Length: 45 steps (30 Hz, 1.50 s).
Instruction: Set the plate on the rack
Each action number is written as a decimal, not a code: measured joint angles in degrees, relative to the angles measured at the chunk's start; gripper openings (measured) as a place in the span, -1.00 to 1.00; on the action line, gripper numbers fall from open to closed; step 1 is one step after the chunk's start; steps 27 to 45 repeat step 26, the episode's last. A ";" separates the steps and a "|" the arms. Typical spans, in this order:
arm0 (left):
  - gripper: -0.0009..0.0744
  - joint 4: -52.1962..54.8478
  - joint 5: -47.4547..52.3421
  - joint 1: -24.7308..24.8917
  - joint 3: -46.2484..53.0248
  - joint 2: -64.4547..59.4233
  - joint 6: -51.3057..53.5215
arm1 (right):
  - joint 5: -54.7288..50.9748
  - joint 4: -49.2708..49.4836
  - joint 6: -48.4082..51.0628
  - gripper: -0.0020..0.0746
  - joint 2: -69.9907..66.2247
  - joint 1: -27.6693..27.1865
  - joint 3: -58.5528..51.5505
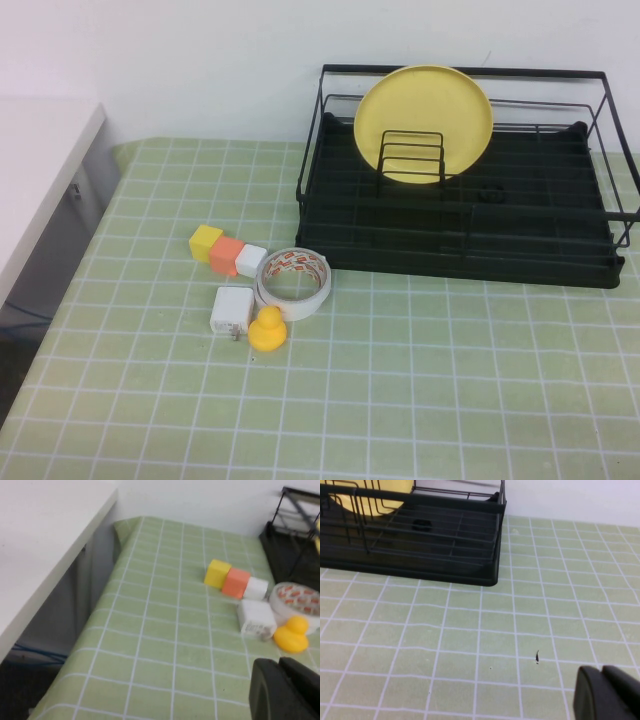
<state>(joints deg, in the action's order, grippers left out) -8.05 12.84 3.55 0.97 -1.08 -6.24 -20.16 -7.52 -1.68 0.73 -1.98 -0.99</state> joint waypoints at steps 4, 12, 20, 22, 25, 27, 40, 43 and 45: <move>-0.98 2.63 2.17 0.57 0.17 1.52 -1.06 | 0.00 0.00 0.00 -0.92 0.00 0.00 0.00; -0.98 3.92 4.77 5.21 0.07 1.65 1.97 | 0.00 0.00 -0.03 -0.92 0.00 0.00 0.00; -0.98 4.03 5.03 5.24 0.07 1.65 3.04 | 0.00 0.00 -0.03 -0.92 0.00 0.00 0.00; -0.98 4.03 5.03 5.24 0.07 1.65 3.09 | 0.00 0.00 -0.03 -0.92 0.00 0.00 0.00; -0.98 4.03 5.03 5.24 0.07 1.65 3.09 | 0.00 0.00 -0.03 -0.92 0.00 0.00 0.00; -0.98 4.03 5.03 5.24 0.07 1.65 3.09 | 0.00 0.00 -0.03 -0.92 0.00 0.00 0.00; -0.98 4.03 5.03 5.24 0.07 1.65 3.09 | 0.00 0.00 -0.03 -0.92 0.00 0.00 0.00; -0.98 4.03 5.03 5.24 0.07 1.65 3.09 | 0.00 0.00 -0.03 -0.92 0.00 0.00 0.00; -0.98 4.03 5.03 5.24 0.07 1.65 3.09 | 0.00 0.00 -0.03 -0.92 0.00 0.00 0.00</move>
